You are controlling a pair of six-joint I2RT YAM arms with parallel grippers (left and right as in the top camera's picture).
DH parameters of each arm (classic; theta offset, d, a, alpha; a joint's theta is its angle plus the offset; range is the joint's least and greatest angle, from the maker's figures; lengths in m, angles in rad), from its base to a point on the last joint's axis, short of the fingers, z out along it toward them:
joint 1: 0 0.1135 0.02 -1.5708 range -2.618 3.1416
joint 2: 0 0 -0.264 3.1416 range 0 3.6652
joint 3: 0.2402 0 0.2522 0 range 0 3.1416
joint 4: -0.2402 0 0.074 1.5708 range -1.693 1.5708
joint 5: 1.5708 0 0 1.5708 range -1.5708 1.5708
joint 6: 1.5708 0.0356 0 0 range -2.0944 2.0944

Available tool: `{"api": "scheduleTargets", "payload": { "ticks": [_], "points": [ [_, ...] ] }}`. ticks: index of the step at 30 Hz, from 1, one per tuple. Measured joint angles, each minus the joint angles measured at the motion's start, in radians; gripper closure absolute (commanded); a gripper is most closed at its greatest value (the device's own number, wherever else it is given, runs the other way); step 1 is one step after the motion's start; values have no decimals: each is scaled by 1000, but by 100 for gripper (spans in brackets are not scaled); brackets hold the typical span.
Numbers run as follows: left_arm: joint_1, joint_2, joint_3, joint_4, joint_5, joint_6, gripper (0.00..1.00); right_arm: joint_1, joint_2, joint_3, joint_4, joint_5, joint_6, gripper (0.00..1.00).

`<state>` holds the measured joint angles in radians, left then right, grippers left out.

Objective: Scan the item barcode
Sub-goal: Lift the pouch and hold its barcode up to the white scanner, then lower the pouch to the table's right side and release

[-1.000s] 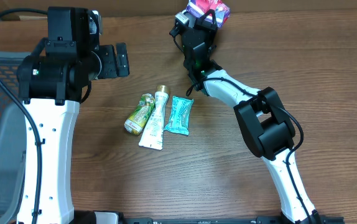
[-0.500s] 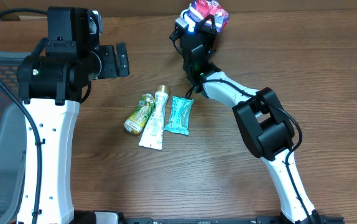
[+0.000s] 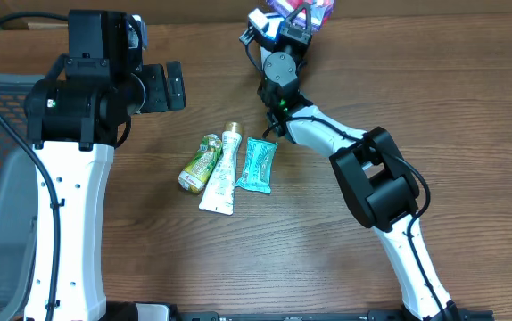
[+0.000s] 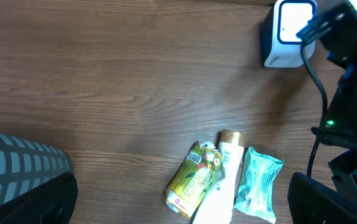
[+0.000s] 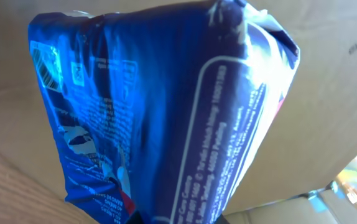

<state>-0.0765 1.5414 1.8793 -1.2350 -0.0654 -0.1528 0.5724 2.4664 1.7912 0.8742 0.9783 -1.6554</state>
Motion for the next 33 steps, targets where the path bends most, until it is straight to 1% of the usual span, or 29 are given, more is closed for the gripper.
{"api": "scheduleTargets", "payload": {
  "ticks": [10,15,17,19,23,25,26,28,29,30,33],
  "points": [
    [0,0,0,0,0,0,0,7,-25,0,-2,18,-36,96],
    [0,0,0,0,0,0,1,9,-30,0,-42,24,-17,96],
    [0,0,0,0,0,0,0,11,-43,0,-120,27,28,96],
    [0,0,0,0,0,0,0,12,-80,-4,-279,32,89,96],
    [0,0,0,0,0,0,0,14,-213,-16,-633,23,274,96],
    [0,0,0,1,0,0,0,15,-317,-19,-840,2,425,96],
    [0,0,0,-1,0,0,0,17,-369,-19,-915,-20,488,96],
    [0,0,0,0,0,0,0,17,-500,-18,-1124,-83,693,96],
    [0,0,0,0,0,0,1,17,-613,-16,-1278,-158,873,96],
    [0,0,0,0,-1,0,0,17,-640,-17,-1299,-172,912,96],
    [0,0,0,0,-2,0,1,-3,-809,-1,-1533,-376,1265,96]
  ]
}}
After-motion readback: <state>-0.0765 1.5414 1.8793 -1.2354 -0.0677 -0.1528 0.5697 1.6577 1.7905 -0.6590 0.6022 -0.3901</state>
